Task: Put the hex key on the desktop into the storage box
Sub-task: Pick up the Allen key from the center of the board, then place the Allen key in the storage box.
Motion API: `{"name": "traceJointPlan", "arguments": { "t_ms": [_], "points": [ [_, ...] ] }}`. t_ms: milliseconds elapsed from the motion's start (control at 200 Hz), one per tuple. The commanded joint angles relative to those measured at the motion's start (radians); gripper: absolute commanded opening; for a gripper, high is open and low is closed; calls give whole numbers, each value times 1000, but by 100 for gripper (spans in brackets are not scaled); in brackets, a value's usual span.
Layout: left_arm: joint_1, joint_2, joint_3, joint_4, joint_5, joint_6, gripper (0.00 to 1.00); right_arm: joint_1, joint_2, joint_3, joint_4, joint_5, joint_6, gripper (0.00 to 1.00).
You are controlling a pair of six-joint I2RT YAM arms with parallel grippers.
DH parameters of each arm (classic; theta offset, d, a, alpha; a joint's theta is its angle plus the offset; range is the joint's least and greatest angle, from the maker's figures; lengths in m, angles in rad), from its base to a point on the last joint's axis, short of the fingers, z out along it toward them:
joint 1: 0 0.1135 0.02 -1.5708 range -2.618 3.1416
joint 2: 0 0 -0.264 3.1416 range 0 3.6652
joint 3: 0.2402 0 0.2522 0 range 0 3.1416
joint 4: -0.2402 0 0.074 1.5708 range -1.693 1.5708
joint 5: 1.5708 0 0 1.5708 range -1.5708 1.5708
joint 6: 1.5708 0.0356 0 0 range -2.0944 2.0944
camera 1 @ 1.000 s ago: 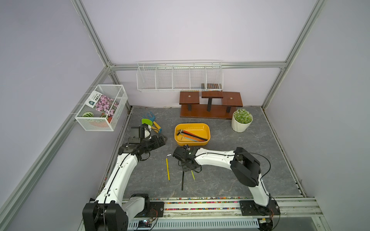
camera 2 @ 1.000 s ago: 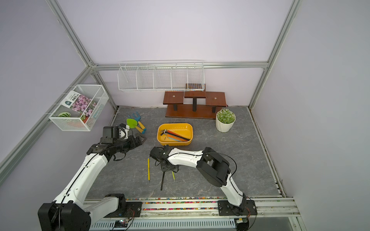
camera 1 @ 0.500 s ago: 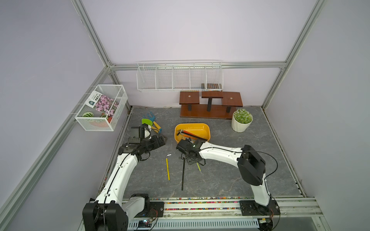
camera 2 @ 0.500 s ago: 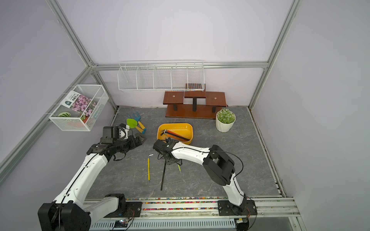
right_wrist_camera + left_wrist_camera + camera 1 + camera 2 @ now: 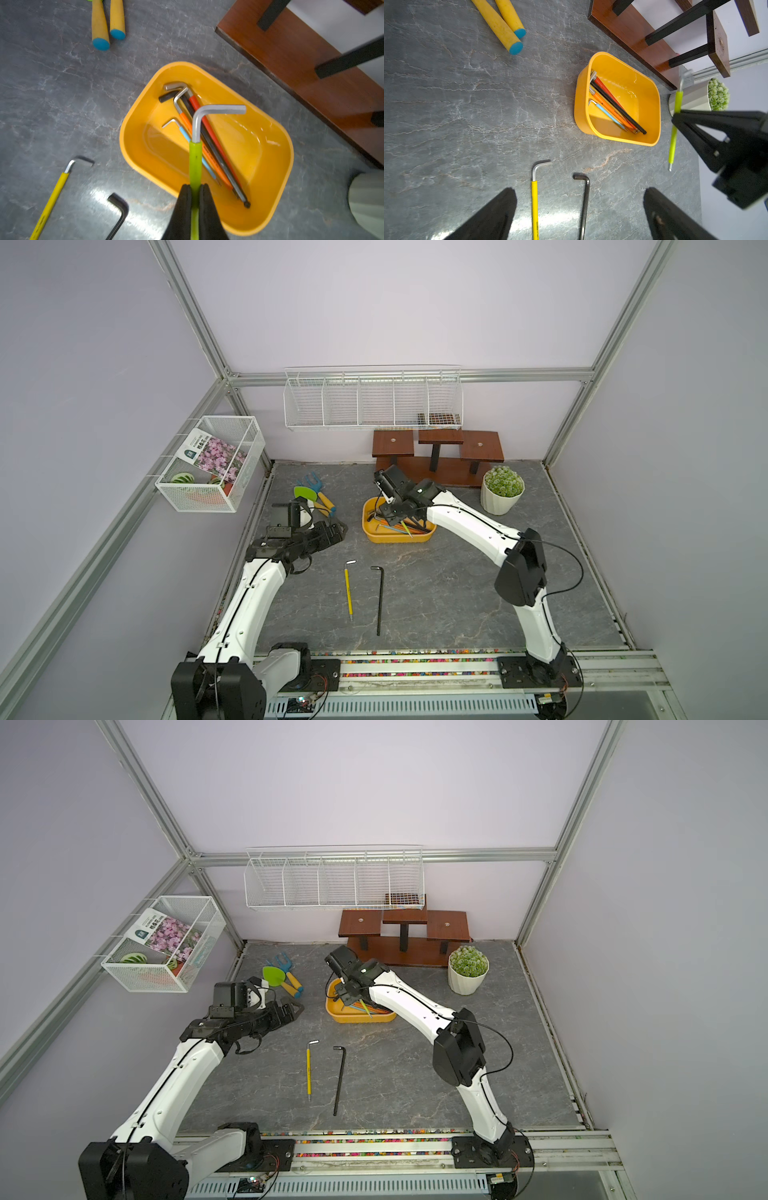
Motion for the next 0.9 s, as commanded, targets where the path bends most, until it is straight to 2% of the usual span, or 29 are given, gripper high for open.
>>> {"name": "traceJointPlan", "arguments": {
  "t_ms": [0, 145, 440, 590, 735, 895],
  "points": [
    [6, 0, -8, 5, 11, 6, 100, -41, 105, 102, -45, -61, -149, 2],
    [6, 5, -7, 5, 12, 6, 100, -62, 195, 197, -56, -57, -235, 3],
    [6, 14, -7, 7, 15, 6, 100, -73, 257, 200, -7, -36, -315, 9],
    [6, 15, -5, 5, 12, 8, 100, -73, 245, 189, -26, -82, -259, 23],
    [6, 14, -5, 2, -3, 8, 100, -73, 169, 102, 28, -150, -178, 42],
    [6, 6, -1, -4, -26, 10, 100, -71, 63, 59, 4, -186, -70, 49]
  ]
}}
